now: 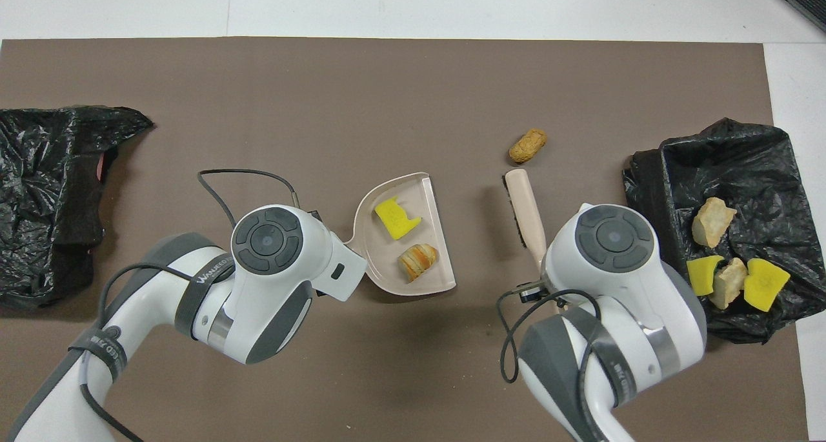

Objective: Sweep and dump trash in bin
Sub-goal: 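Sweep the sponge and bread pieces into the dustpan with the right gripper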

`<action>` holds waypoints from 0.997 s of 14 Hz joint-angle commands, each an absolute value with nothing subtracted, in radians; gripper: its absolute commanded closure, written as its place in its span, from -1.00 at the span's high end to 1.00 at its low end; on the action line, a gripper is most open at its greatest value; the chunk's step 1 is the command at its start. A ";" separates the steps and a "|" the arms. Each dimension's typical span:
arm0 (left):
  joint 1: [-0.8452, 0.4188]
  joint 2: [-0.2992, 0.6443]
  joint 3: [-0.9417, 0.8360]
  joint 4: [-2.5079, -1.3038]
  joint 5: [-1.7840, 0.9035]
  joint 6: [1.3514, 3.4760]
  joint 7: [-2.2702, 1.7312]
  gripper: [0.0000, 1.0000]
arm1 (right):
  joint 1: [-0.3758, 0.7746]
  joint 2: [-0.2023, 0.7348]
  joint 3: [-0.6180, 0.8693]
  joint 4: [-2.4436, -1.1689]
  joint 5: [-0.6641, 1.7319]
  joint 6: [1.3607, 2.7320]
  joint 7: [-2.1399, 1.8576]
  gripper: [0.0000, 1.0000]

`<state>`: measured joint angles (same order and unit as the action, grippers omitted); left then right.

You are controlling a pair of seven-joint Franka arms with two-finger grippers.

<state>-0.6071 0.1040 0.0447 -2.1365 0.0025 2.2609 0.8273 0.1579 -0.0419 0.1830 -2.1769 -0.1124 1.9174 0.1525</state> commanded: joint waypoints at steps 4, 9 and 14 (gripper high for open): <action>-0.620 0.103 0.052 -2.140 0.005 2.269 0.665 -1.00 | 0.065 0.153 0.192 -1.929 -0.366 1.905 0.063 -1.00; -0.624 0.101 0.052 -2.140 0.005 2.257 0.606 -1.00 | 0.008 0.354 0.193 -1.721 -0.442 1.896 0.008 -1.00; -0.629 0.100 0.052 -2.143 0.005 2.240 0.571 -1.00 | 0.003 0.400 0.195 -1.697 -0.300 1.892 0.008 -1.00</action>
